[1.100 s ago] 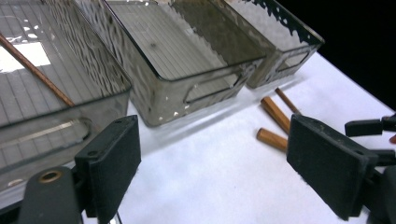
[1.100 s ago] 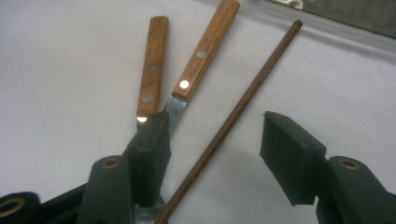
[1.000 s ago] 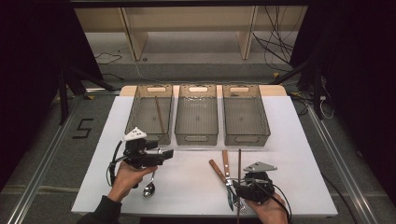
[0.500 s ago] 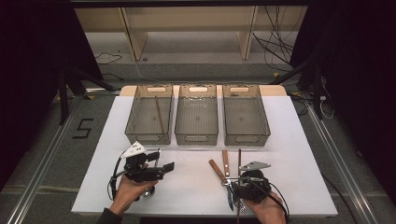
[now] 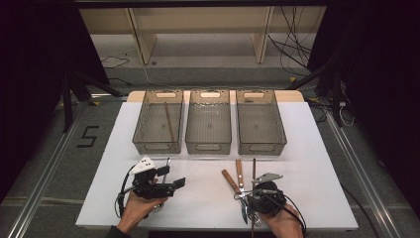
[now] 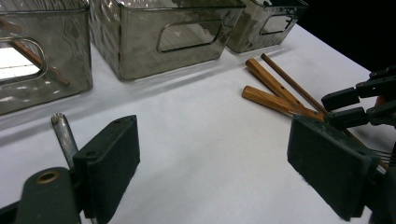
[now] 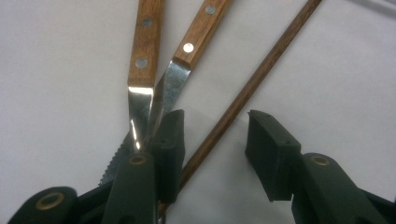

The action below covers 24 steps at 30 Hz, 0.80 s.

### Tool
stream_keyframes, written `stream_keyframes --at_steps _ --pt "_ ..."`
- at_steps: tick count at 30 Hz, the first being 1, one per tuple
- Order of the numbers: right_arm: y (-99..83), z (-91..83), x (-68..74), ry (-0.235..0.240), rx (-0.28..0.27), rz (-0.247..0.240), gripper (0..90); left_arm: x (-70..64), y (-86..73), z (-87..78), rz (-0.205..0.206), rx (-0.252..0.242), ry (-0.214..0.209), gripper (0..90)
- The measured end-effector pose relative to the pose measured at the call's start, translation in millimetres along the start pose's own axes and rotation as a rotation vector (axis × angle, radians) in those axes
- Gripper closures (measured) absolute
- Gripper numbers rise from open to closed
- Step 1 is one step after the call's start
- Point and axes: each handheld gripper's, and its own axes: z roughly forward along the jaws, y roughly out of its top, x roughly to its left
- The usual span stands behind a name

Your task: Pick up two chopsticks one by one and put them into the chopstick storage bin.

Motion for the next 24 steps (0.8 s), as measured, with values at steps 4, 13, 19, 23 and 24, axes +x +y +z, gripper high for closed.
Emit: stream_keyframes --at_steps 4,13,19,23,24 --pt "0.4 0.1 0.4 0.003 0.004 -0.009 59.3 -0.8 -1.6 0.5 -0.001 0.006 -0.002 16.8" --pt "5.7 -0.6 3.8 -0.005 0.044 -0.064 70.1 -1.3 -3.9 0.3 -0.003 0.005 -0.003 16.9" --pt "8.4 -1.1 3.4 -0.010 0.066 -0.075 71.5 -1.9 -4.6 0.4 0.003 0.010 -0.004 16.9" --pt "9.4 -1.4 3.2 -0.021 0.079 -0.067 71.9 -2.4 -4.6 1.0 0.002 0.009 -0.004 17.0" --pt "9.3 -1.3 3.7 -0.025 0.080 -0.064 71.6 -2.8 -4.5 0.9 0.004 0.009 -0.004 17.0"
